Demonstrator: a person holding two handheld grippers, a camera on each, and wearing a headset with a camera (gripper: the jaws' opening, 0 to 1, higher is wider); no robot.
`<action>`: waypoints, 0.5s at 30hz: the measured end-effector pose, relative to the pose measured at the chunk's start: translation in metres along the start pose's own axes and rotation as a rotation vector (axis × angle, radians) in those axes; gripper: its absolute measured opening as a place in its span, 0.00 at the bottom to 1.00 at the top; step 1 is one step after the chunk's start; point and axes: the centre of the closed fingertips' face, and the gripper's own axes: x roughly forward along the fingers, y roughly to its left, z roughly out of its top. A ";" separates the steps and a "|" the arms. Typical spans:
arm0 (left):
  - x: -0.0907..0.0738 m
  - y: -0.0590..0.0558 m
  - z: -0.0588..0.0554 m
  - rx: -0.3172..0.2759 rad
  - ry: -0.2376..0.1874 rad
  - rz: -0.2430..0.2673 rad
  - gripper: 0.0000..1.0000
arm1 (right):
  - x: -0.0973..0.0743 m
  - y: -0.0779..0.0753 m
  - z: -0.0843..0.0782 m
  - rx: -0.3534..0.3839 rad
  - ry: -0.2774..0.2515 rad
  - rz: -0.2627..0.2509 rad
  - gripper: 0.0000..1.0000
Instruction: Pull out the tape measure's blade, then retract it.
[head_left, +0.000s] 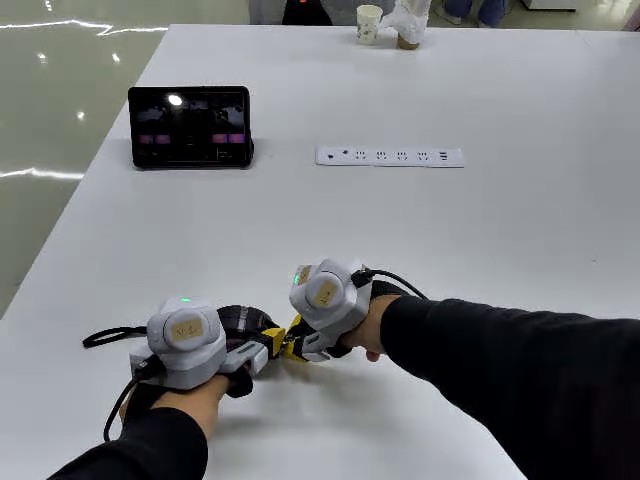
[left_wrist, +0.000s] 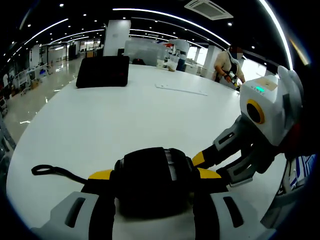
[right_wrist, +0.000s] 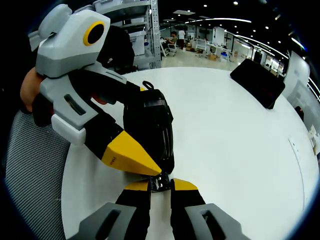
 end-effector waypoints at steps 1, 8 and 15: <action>0.000 0.000 0.000 0.000 0.000 0.000 0.58 | 0.000 0.000 0.000 0.000 0.000 0.000 0.12; 0.000 0.000 0.000 -0.003 -0.001 -0.005 0.58 | 0.001 0.000 0.001 -0.001 -0.005 0.003 0.12; 0.000 0.001 0.000 -0.002 -0.003 -0.007 0.58 | 0.001 0.000 0.001 -0.006 -0.006 0.004 0.12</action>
